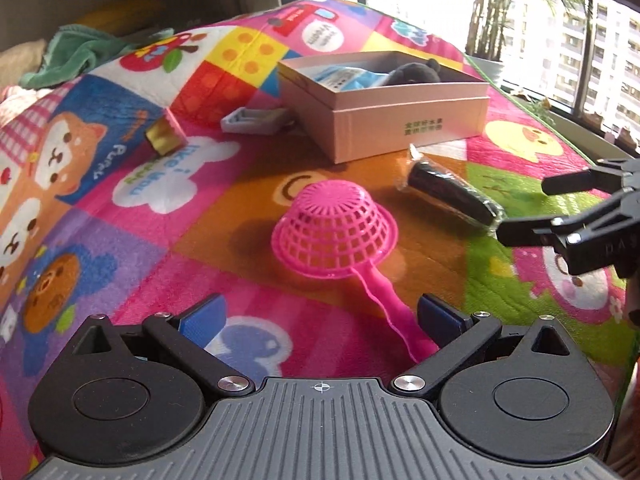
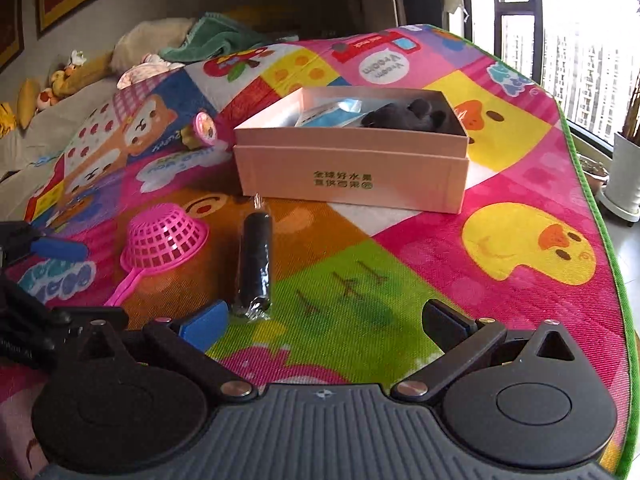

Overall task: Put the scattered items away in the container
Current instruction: 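Grasp the black bagged item with the right tool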

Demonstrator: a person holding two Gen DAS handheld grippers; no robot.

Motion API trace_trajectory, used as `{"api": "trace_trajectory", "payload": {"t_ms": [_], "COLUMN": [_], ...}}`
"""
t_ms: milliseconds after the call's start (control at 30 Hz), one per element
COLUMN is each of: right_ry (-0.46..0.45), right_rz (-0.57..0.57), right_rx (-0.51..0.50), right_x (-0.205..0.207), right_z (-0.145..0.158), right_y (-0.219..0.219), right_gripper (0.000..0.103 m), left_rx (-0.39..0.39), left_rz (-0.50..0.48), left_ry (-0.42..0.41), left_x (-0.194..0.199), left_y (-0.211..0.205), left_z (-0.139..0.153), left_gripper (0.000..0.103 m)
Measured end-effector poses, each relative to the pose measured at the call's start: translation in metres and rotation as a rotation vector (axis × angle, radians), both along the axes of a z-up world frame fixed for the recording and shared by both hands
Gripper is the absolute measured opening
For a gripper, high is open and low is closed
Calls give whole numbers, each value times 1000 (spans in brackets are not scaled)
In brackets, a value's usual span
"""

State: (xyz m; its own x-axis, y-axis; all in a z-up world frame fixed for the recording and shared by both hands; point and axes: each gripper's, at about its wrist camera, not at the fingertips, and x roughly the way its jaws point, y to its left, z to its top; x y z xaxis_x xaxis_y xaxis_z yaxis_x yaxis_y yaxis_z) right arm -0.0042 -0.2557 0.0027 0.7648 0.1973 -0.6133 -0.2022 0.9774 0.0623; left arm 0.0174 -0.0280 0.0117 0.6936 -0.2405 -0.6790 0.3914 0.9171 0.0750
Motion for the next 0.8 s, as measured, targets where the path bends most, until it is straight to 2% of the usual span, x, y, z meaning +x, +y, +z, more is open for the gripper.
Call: {"api": "trace_trajectory", "payload": {"t_ms": [100,300,467,567,667,733,800], "right_ry": [-20,17,26,-45,-69,-32,9], "right_rz": [-12,-40,11,67,88,75,62], "right_rx": [-45,-34,-60,-63,-71,-51,-44], "right_x": [-4,0,4,3,16,33,46], "right_z": [-4,-2,2,14,23,21,16], "right_y": [11,13,17,27,40,43,44], "right_gripper": [103,103,103,102,82,68,47], "left_rx": [-22,-68,-80,-82,-86,-89,-91], "left_rz": [28,40,42,42,43,43,42], "left_ry": [4,-15,-28,-28,-29,-28,-24], "left_x": [3,1,0,-1,-1,0,0], "left_y": [10,16,16,17,17,17,18], "left_z": [-1,-6,-7,-7,-8,-8,-8], "left_gripper": [103,103,103,103,103,103,103]}}
